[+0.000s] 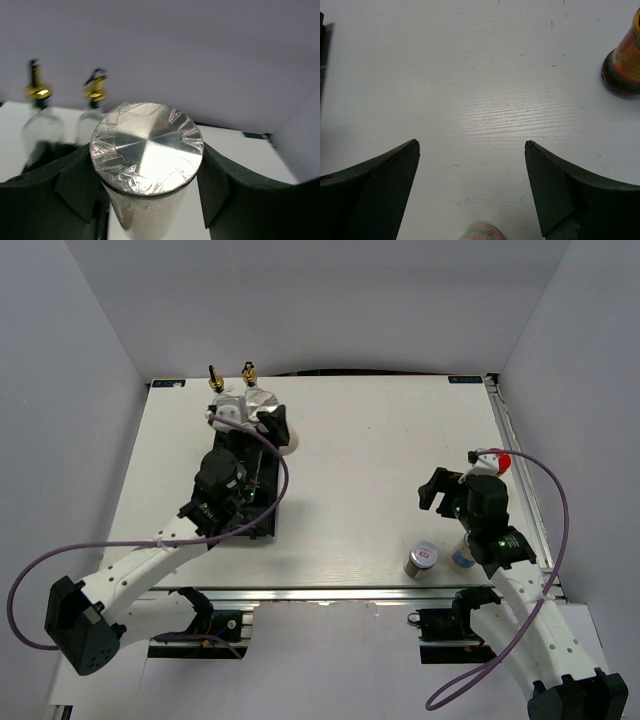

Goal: Organize the condiment bottles

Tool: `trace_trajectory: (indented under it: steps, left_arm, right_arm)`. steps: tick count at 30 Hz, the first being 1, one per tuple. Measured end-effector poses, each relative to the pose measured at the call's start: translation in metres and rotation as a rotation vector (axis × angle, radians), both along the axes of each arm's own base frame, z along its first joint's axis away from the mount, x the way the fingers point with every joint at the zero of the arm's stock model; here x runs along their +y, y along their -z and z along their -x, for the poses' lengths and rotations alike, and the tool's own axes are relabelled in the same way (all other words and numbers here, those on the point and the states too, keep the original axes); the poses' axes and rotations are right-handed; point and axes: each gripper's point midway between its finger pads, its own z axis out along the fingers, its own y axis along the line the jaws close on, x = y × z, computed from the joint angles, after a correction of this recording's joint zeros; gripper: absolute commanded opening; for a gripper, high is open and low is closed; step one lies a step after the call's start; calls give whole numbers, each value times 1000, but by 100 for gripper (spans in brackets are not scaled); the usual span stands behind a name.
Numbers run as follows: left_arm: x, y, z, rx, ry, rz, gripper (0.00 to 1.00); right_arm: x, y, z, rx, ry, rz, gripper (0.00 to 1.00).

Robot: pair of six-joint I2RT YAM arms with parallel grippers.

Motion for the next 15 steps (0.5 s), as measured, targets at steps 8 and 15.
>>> trace_trajectory:
  steps: [8, 15]
  left_arm:
    - [83, 89, -4, 206, -350, -84, 0]
    - [141, 134, -25, 279, -520, -76, 0]
  right_arm:
    - [-14, 0, -2, -18, 83, 17, 89]
    - [-17, -1, -3, -22, 104, 18, 89]
